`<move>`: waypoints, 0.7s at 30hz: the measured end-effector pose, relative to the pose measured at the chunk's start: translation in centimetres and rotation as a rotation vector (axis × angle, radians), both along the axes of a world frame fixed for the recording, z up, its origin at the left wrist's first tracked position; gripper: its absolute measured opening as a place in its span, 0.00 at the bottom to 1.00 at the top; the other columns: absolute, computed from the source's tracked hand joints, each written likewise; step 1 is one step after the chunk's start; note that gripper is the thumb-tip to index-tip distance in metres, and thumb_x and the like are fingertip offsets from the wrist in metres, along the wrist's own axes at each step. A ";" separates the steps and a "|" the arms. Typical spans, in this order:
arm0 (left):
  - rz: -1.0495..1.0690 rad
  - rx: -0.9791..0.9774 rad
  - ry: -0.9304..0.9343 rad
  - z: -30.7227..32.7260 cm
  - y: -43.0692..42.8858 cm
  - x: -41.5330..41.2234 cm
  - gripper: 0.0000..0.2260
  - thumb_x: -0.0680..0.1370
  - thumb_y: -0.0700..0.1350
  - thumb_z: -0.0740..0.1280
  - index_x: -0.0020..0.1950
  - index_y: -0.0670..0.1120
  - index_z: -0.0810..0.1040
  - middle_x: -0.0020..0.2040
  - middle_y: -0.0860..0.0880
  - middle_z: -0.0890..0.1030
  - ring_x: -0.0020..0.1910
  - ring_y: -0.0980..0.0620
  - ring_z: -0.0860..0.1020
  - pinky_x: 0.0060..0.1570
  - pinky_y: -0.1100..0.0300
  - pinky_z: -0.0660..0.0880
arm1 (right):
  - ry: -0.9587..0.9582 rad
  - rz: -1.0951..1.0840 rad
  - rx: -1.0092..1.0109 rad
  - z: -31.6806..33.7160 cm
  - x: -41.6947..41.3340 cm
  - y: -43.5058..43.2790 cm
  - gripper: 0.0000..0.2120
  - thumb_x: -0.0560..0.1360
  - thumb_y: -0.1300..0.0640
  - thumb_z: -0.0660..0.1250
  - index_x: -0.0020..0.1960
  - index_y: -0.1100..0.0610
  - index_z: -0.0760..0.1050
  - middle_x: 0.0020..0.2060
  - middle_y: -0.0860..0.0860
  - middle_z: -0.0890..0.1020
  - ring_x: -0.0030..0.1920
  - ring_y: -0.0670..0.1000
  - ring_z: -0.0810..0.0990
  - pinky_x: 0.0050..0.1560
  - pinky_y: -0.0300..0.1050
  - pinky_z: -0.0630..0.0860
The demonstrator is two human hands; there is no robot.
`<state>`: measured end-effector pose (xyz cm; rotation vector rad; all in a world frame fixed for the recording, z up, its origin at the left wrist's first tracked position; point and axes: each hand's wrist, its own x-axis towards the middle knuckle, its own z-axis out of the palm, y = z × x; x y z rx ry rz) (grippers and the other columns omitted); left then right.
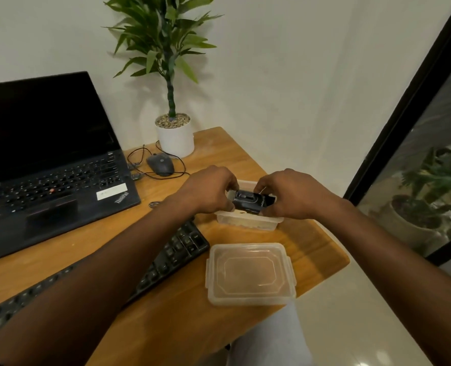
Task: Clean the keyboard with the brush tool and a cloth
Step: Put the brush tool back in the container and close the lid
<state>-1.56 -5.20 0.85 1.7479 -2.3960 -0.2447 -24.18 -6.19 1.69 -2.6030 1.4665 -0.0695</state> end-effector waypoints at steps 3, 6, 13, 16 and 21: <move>-0.024 -0.017 -0.081 0.2 -0.5 -0.4 0.24 0.70 0.57 0.81 0.64 0.54 0.84 0.56 0.54 0.85 0.55 0.50 0.78 0.45 0.53 0.77 | 0.031 0.011 0.010 -0.3 -0.1 -0.6 0.27 0.71 0.42 0.80 0.67 0.45 0.80 0.61 0.45 0.87 0.57 0.49 0.84 0.53 0.53 0.85; -0.033 -0.028 -0.148 0.5 -0.7 -0.7 0.25 0.70 0.59 0.81 0.64 0.55 0.83 0.55 0.54 0.84 0.56 0.50 0.78 0.42 0.55 0.70 | 0.047 0.019 0.042 -0.4 0.0 -1.0 0.27 0.71 0.45 0.81 0.67 0.47 0.81 0.63 0.45 0.86 0.59 0.50 0.84 0.55 0.53 0.84; -0.012 -0.009 -0.111 0.9 -0.3 -0.5 0.25 0.69 0.56 0.82 0.64 0.54 0.83 0.57 0.55 0.84 0.58 0.50 0.78 0.46 0.54 0.74 | 0.012 0.017 0.053 0.0 -0.1 -0.9 0.28 0.71 0.45 0.81 0.69 0.48 0.81 0.64 0.46 0.85 0.59 0.49 0.83 0.56 0.52 0.83; 0.020 -0.036 0.005 1.8 1.1 0.3 0.25 0.69 0.52 0.82 0.65 0.52 0.83 0.56 0.56 0.85 0.56 0.52 0.80 0.53 0.49 0.81 | -0.105 -0.011 0.030 1.5 -0.7 0.5 0.29 0.71 0.42 0.81 0.70 0.48 0.81 0.63 0.44 0.85 0.55 0.47 0.83 0.54 0.50 0.83; 0.091 -0.115 0.251 3.3 5.7 1.5 0.16 0.74 0.49 0.79 0.61 0.50 0.86 0.47 0.56 0.85 0.39 0.62 0.77 0.42 0.58 0.76 | -0.413 -0.089 0.039 3.1 -1.5 5.2 0.18 0.73 0.47 0.81 0.61 0.48 0.86 0.53 0.42 0.87 0.47 0.43 0.84 0.47 0.40 0.81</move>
